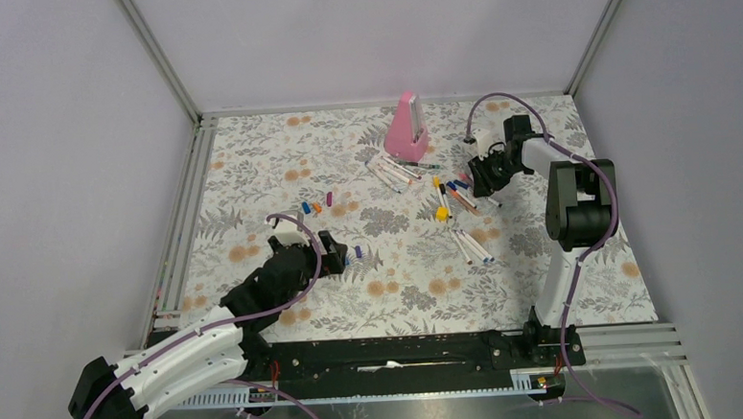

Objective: Open the pen caps
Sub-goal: Adjust the pen at the center of the board.

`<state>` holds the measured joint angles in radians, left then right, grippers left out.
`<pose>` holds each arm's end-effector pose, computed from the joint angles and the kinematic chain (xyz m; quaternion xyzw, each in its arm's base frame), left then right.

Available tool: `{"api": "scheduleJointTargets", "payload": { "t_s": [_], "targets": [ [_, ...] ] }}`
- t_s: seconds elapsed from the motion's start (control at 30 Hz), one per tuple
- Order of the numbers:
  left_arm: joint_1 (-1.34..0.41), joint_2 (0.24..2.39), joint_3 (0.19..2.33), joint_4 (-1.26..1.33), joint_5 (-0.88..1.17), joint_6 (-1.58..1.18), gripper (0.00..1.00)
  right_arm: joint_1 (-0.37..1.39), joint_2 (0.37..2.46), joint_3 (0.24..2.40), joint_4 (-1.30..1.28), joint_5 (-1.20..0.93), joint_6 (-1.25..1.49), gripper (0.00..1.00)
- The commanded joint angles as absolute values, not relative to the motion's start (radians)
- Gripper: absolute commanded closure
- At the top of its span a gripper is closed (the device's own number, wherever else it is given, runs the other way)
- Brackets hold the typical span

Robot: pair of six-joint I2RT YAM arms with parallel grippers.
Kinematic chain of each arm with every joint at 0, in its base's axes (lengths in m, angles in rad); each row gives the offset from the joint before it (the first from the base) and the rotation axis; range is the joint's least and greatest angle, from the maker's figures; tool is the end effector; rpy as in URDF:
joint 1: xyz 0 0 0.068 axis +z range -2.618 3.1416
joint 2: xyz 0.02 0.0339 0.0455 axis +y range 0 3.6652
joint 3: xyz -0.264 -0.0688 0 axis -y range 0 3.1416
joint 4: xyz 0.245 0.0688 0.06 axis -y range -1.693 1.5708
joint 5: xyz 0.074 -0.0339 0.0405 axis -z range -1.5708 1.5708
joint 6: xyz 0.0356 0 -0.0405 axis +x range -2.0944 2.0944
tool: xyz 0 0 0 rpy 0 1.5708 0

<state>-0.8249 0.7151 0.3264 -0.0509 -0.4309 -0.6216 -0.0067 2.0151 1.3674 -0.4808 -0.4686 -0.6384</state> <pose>0.1238 -0.1121 0.2040 -0.0303 0.8321 -0.2112 0.5119 0.4104 0.0133 0.1563 -0.3432 0.8862 0.1472 0.2742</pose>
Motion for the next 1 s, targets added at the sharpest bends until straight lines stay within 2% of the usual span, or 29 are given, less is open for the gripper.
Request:
{"api": "scheduleJointTargets", "payload": {
  "t_s": [0.0, 0.13, 0.5, 0.97],
  "targets": [
    [-0.819, 0.704, 0.322, -0.005, -0.432, -0.625, 0.01, -0.005, 2.037, 1.385, -0.499, -0.444, -0.639, 0.58],
    [-0.818, 0.698, 0.323, -0.009, -0.432, -0.626, 0.01, -0.005, 2.028, 1.387, -0.521, -0.497, -0.646, 0.57],
    [-0.817, 0.685, 0.329, -0.023, -0.433, -0.631, 0.01, -0.04, 1.981, 1.389, -0.538, -0.531, -0.614, 0.44],
    [-0.817, 0.683, 0.34, -0.039, -0.432, -0.632, 0.01, -0.104, 2.074, 1.49, -0.611, -0.607, -0.591, 0.4]
  ]
}}
